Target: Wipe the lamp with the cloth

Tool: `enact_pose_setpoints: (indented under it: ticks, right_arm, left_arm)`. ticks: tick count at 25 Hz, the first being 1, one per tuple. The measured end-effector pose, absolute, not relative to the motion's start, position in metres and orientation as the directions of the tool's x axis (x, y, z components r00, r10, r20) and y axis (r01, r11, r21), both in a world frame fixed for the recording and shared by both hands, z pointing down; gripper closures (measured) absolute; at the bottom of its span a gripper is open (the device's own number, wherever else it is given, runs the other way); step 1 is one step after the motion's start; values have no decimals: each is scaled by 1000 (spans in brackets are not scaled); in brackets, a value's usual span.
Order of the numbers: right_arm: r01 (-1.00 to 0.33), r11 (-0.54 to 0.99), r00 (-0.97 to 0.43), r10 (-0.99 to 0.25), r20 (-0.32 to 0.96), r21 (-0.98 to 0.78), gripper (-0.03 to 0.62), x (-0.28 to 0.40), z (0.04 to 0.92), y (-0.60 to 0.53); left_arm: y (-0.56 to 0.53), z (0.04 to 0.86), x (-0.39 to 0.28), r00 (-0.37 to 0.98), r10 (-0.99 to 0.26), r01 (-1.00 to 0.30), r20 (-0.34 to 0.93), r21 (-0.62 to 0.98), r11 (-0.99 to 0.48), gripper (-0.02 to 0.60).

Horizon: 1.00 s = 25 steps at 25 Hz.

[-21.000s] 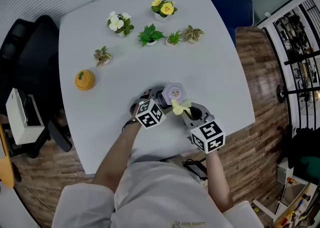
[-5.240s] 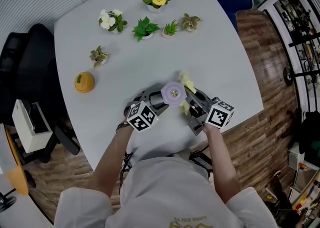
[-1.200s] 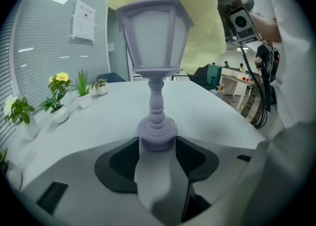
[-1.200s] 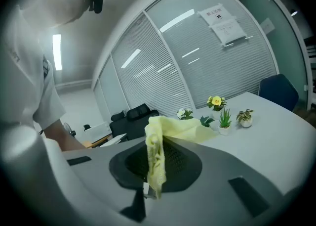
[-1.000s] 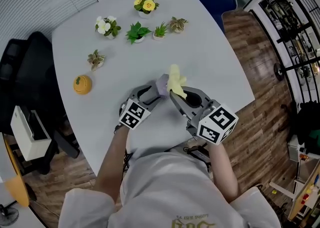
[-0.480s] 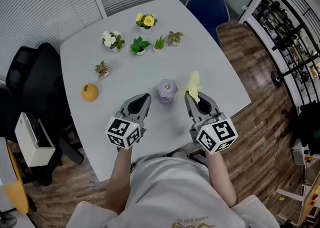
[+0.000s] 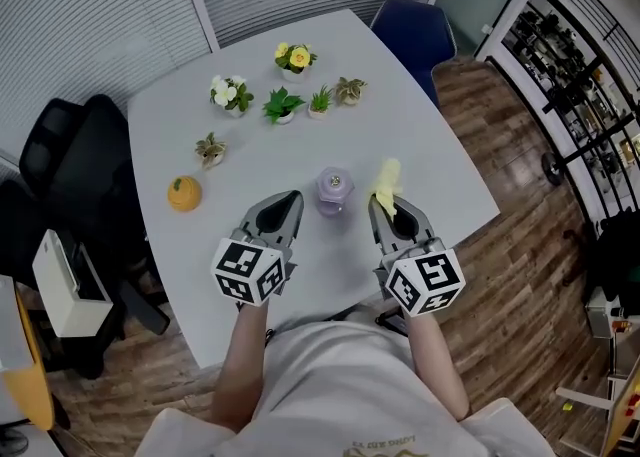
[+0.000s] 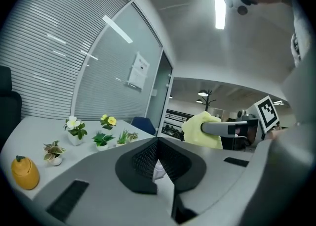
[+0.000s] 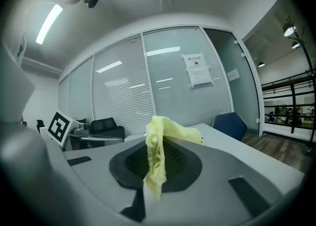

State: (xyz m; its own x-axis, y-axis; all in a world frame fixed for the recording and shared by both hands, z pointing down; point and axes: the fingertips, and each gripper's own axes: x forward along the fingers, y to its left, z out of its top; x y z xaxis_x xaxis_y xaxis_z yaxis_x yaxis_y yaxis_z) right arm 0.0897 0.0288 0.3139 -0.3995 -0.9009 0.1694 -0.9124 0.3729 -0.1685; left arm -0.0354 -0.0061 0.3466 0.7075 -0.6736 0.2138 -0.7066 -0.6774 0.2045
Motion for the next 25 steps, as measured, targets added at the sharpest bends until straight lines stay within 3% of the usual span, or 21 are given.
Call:
enact_pose_setpoints:
  ticks: [25]
  right_arm:
    - [-897,394,-426,-893,148,-201,568,86,310,33]
  left_arm:
    - [-6,336,-32,716,-672,-698,187,208,-686,580]
